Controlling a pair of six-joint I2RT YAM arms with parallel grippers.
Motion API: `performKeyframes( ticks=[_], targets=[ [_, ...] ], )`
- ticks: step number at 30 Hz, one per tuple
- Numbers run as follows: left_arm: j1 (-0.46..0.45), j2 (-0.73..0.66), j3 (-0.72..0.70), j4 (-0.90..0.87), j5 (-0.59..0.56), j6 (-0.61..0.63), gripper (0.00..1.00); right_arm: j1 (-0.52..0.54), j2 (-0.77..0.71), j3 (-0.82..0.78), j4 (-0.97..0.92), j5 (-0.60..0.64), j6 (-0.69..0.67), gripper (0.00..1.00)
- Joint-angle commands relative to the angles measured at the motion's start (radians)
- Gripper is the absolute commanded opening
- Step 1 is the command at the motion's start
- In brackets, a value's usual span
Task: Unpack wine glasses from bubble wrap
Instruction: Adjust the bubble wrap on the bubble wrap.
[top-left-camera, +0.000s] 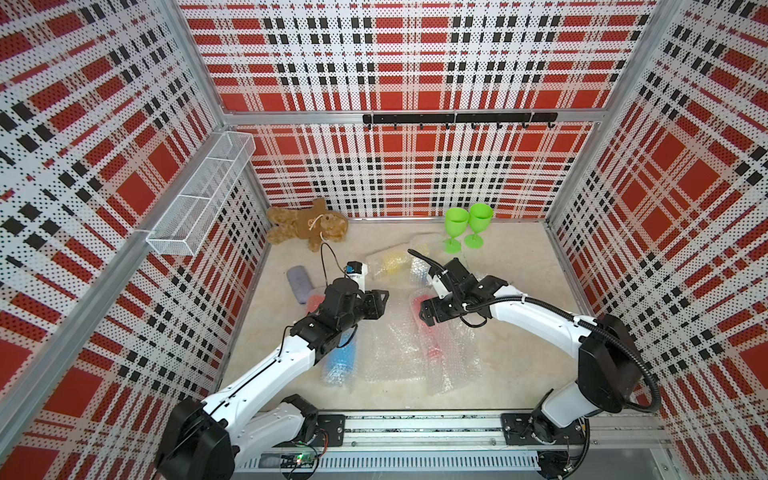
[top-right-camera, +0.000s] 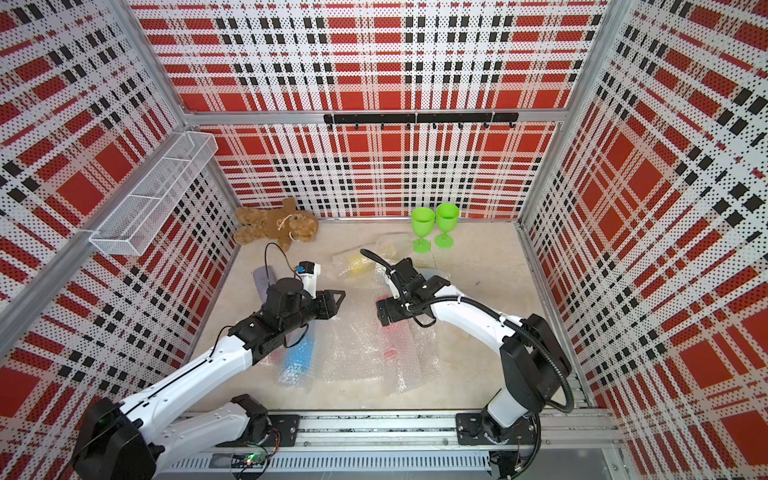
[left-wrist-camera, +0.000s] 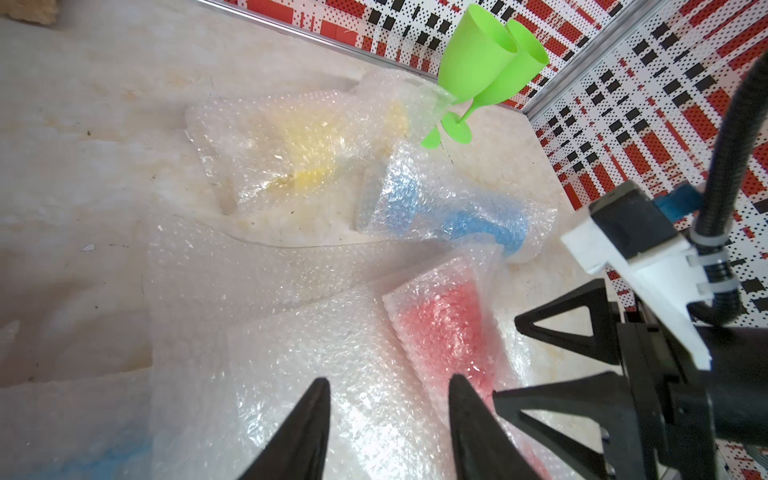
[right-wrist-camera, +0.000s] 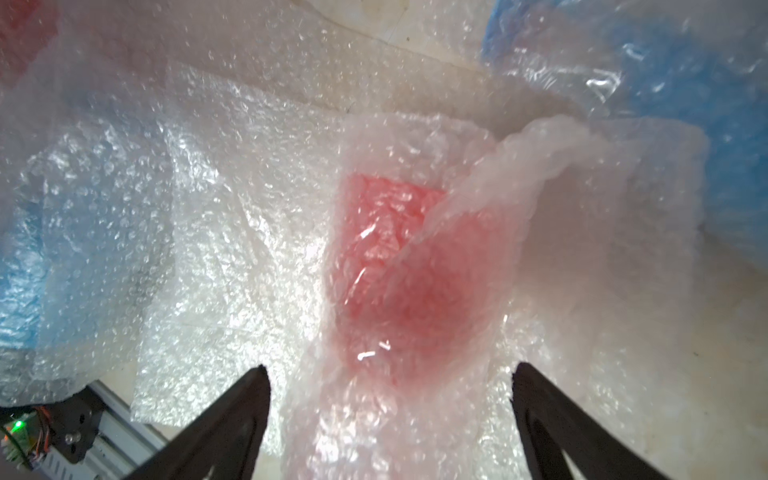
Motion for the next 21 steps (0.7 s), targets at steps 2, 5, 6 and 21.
performKeyframes(
  ticks=[2,5,6,21],
  targets=[
    [0.009,-0.008,-0.005,-0.001,-0.006,0.014,0.49,0.059,-0.019,0.014,-0.147,0.047,-0.045,0.84],
    [0.009,0.0,-0.008,0.006,0.0,0.014,0.49,0.076,-0.03,-0.001,-0.178,0.074,-0.039,0.78],
    [0.009,0.001,-0.008,0.008,0.002,0.014,0.49,0.078,-0.035,-0.006,-0.18,0.077,-0.036,0.76],
    [-0.025,0.074,0.004,0.025,0.025,-0.013,0.49,0.078,-0.037,-0.046,-0.14,0.185,-0.053,0.23]
  ],
)
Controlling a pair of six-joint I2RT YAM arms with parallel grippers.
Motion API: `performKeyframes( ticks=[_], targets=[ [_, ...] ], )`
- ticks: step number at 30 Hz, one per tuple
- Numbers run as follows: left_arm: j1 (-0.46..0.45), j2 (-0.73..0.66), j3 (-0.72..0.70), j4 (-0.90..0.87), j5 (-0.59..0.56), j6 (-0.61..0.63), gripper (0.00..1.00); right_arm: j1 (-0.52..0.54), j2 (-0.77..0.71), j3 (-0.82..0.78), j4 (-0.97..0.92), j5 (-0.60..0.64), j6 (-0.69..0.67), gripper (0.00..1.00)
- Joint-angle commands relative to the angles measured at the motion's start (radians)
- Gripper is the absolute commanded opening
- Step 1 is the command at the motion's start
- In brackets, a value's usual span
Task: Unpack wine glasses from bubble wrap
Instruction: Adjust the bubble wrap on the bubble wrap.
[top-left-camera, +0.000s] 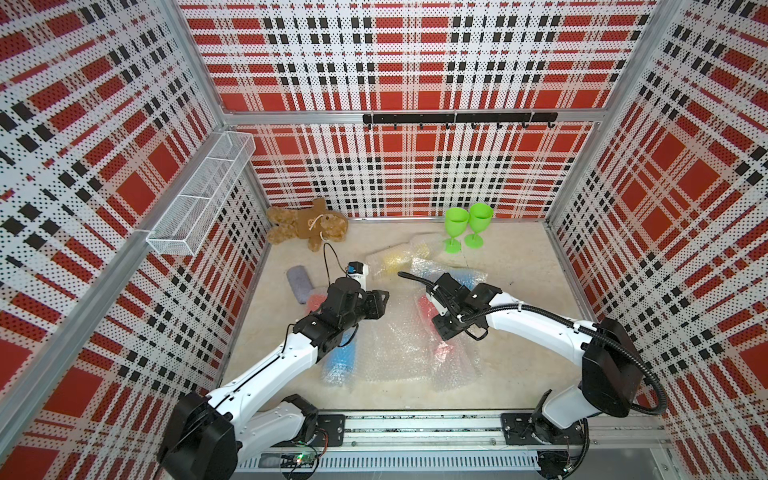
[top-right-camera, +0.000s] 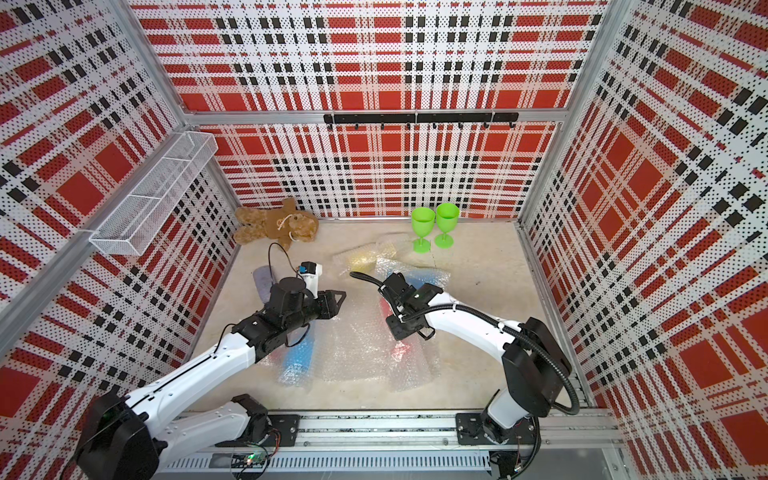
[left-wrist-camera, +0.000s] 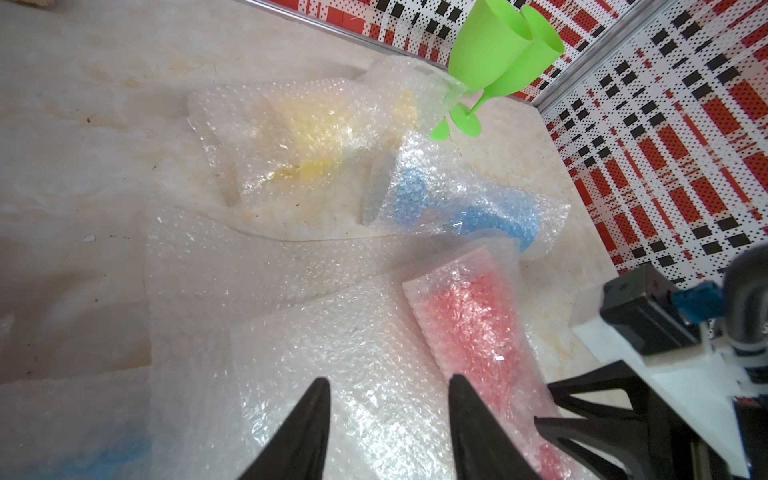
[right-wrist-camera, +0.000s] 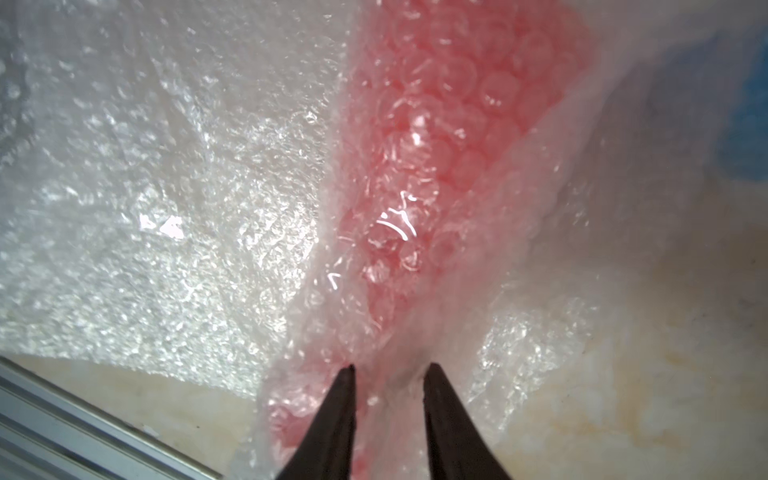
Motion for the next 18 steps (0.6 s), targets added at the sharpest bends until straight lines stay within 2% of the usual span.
performKeyframes(
  ticks=[1,5,7,10,11,14,18],
  targets=[
    [-0.023,0.029,0.004,0.023,0.022,-0.01,0.49,-0.001,-0.03,-0.02,0.019,0.018,-0.009,0.23],
    [-0.04,0.059,0.004,0.049,0.041,-0.028,0.49,-0.002,-0.073,-0.029,0.049,-0.014,-0.006,0.22],
    [-0.052,0.085,0.004,0.069,0.07,-0.043,0.49,-0.006,-0.085,-0.038,0.059,-0.022,-0.005,0.17],
    [-0.078,0.157,0.003,0.125,0.161,-0.075,0.5,-0.017,-0.094,-0.056,0.09,-0.042,-0.002,0.02],
    [-0.086,0.188,0.003,0.151,0.205,-0.088,0.5,-0.021,-0.106,-0.068,0.116,-0.055,0.003,0.0],
    [-0.103,0.262,0.001,0.212,0.308,-0.127,0.5,-0.038,-0.139,-0.104,0.206,-0.101,0.026,0.0],
    [-0.102,0.264,0.003,0.227,0.281,-0.145,0.5,-0.05,-0.167,-0.141,0.33,-0.151,0.085,0.0]
  ],
)
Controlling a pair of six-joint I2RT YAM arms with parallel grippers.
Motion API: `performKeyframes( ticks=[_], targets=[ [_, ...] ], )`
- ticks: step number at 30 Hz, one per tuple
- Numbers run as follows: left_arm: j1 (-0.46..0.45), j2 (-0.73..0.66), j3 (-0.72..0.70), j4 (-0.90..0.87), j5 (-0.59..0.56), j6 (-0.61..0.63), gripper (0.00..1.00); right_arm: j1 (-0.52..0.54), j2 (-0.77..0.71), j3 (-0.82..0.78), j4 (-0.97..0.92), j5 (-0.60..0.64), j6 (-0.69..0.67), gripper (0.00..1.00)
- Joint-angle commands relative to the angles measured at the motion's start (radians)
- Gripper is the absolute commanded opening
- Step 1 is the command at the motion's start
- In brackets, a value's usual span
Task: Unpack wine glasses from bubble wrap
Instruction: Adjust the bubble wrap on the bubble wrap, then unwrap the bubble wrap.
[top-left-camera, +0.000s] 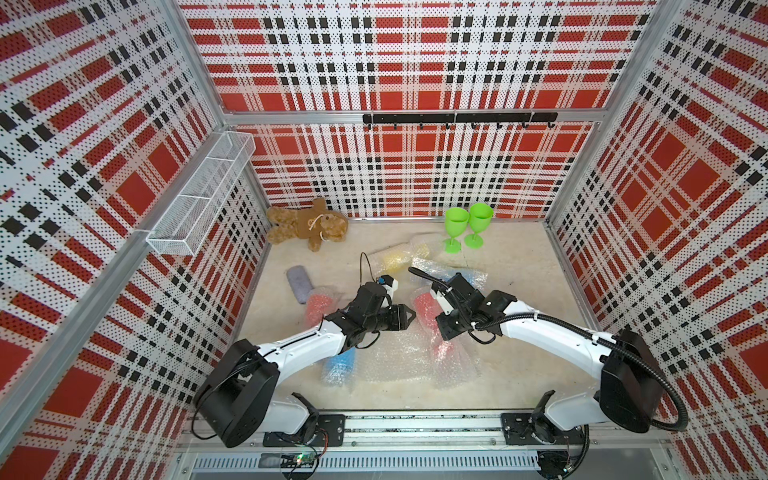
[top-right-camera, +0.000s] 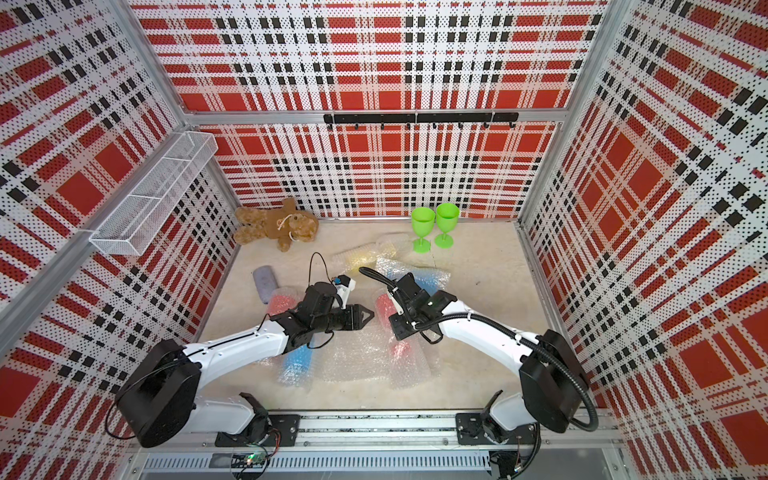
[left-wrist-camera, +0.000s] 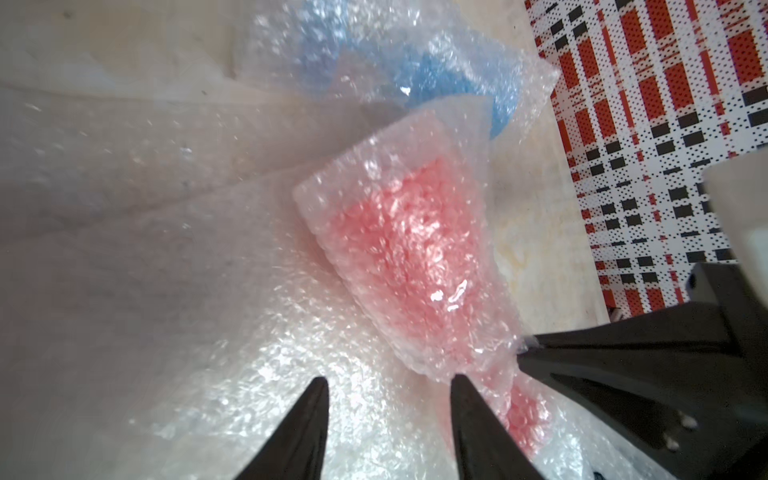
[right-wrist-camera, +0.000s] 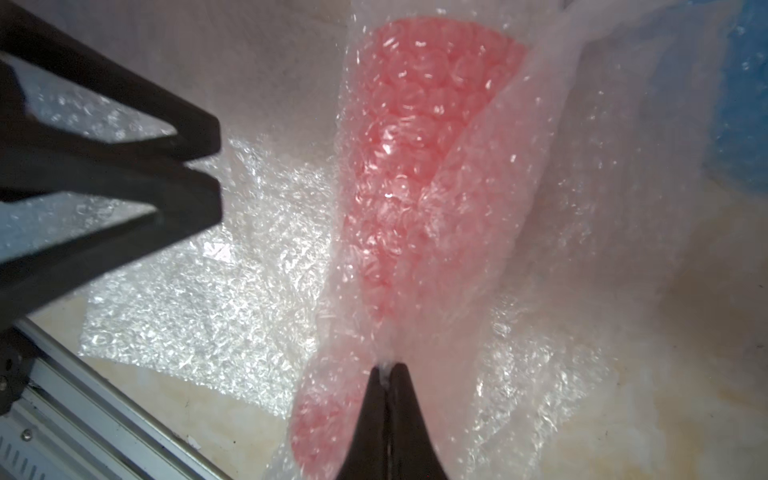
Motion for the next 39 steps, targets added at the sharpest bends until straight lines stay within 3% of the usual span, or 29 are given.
performKeyframes(
  ticks=[1,7,16,18,19,22,30,36,39],
  targets=[
    [0.006,-0.031,0.006,0.054,0.012,-0.022,0.5,-0.009,-0.047,-0.015,0.16,-0.052,0.065,0.0],
    [0.075,-0.117,0.006,-0.006,-0.064,0.001,0.5,-0.009,-0.068,-0.056,0.344,-0.087,0.151,0.0],
    [0.107,-0.124,-0.019,-0.031,-0.069,0.021,0.5,-0.008,0.133,0.015,0.367,-0.089,0.171,0.01],
    [0.101,-0.119,-0.024,-0.031,-0.071,0.022,0.5,-0.009,0.148,0.025,0.366,-0.099,0.171,0.32],
    [0.096,-0.116,-0.027,-0.031,-0.074,0.022,0.5,-0.009,0.151,0.033,0.352,-0.099,0.171,0.41],
    [0.084,-0.107,-0.031,-0.032,-0.087,0.025,0.5,-0.009,0.137,0.038,0.328,-0.086,0.155,0.45],
    [0.077,-0.094,-0.032,-0.035,-0.095,0.028,0.5,-0.009,0.126,0.048,0.267,-0.109,0.112,0.42],
    [0.064,-0.083,-0.033,-0.037,-0.094,0.027,0.5,-0.008,0.141,0.054,0.262,-0.15,0.087,0.46],
    [0.041,-0.071,-0.041,-0.034,-0.108,0.016,0.5,-0.009,0.154,0.06,0.248,-0.131,0.075,0.33]
  ],
)
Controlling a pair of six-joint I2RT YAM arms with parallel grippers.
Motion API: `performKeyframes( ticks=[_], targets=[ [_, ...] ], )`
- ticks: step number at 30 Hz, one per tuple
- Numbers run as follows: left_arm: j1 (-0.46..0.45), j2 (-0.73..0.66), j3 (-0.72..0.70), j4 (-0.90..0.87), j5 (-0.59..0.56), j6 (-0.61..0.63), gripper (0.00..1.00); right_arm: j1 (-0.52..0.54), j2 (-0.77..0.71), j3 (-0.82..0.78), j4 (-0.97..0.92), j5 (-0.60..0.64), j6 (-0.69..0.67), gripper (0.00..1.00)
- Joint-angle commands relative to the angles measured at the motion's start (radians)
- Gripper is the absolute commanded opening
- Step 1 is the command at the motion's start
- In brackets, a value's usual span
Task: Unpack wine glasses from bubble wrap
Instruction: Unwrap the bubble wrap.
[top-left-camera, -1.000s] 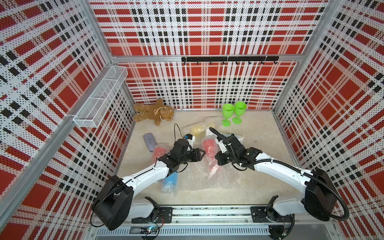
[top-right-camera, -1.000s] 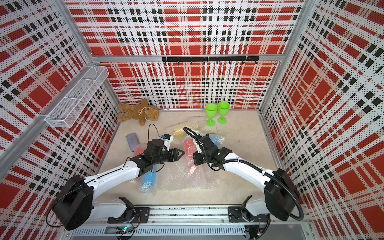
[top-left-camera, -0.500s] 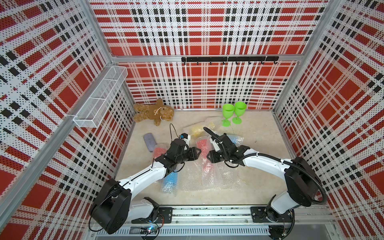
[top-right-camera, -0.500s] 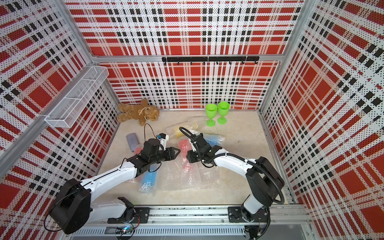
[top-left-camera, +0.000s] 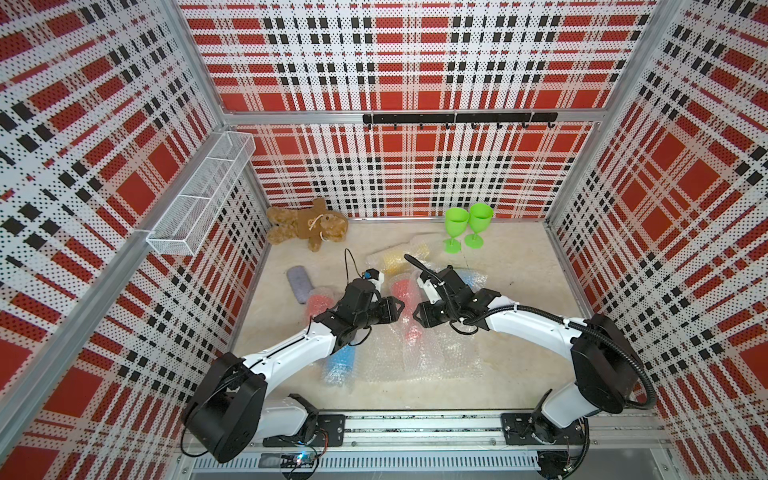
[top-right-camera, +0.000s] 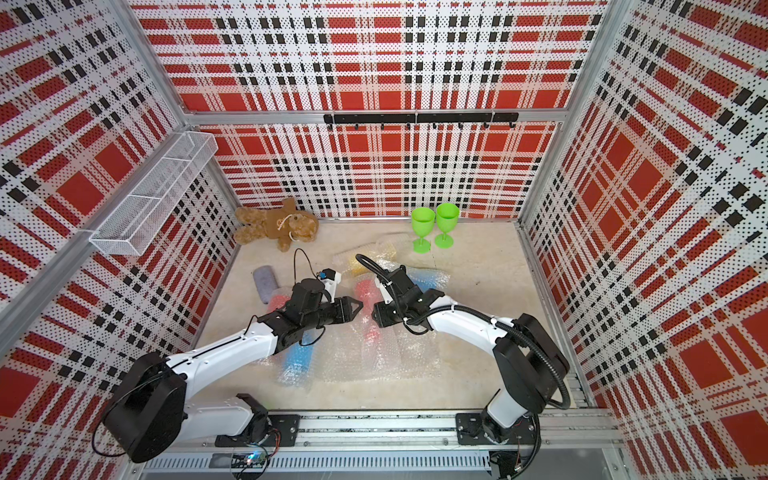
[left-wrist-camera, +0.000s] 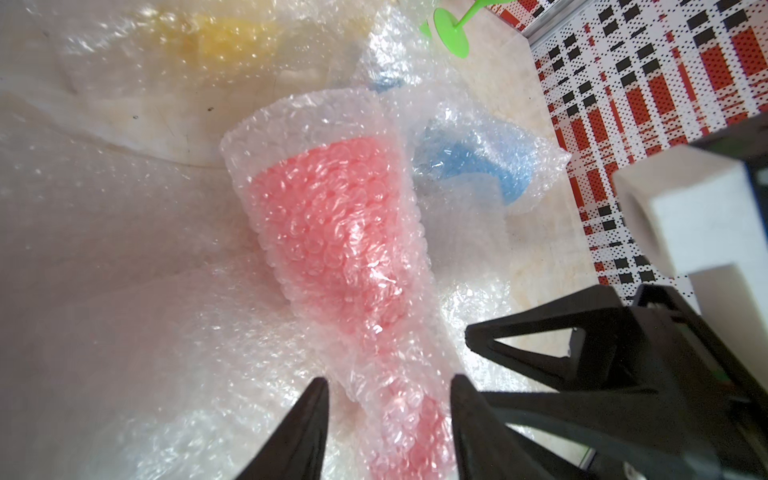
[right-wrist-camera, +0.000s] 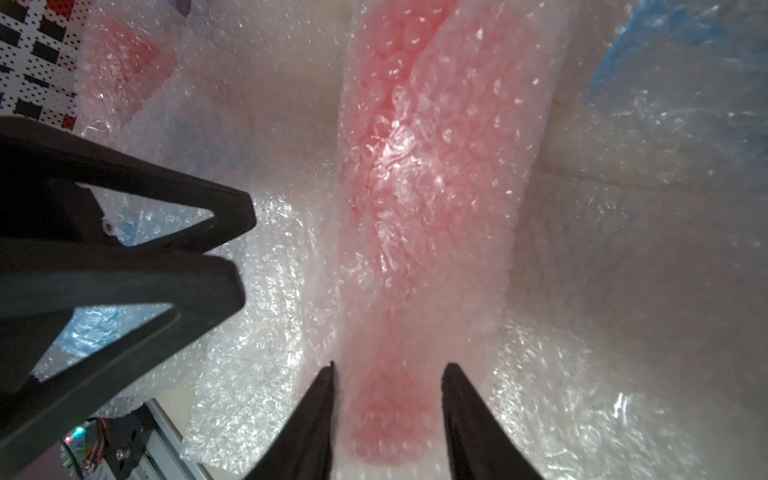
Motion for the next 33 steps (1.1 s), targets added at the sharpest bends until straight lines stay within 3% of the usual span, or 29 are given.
performKeyframes(
  ticks=[1,5,20,26,29,33],
  targets=[
    [-0.029,0.021,-0.027,-0.002,-0.022,0.003,0.5,-0.005,0.006,0.027,-0.022,0.012,-0.025,0.26],
    [-0.064,0.051,-0.028,0.007,-0.031,-0.01,0.5,-0.008,-0.007,0.022,-0.003,0.007,-0.016,0.01],
    [-0.073,0.156,0.033,0.0,0.002,0.019,0.53,-0.025,-0.045,-0.038,0.137,-0.147,0.071,0.0],
    [-0.076,0.112,0.05,-0.05,-0.052,0.037,0.51,-0.025,-0.056,-0.056,0.152,-0.147,0.071,0.0],
    [-0.061,0.093,0.025,-0.073,-0.076,0.046,0.43,-0.025,-0.063,-0.063,0.164,-0.16,0.087,0.0],
    [-0.017,0.084,-0.022,-0.062,-0.069,0.025,0.2,-0.026,-0.076,-0.074,0.174,-0.156,0.105,0.0]
  ],
)
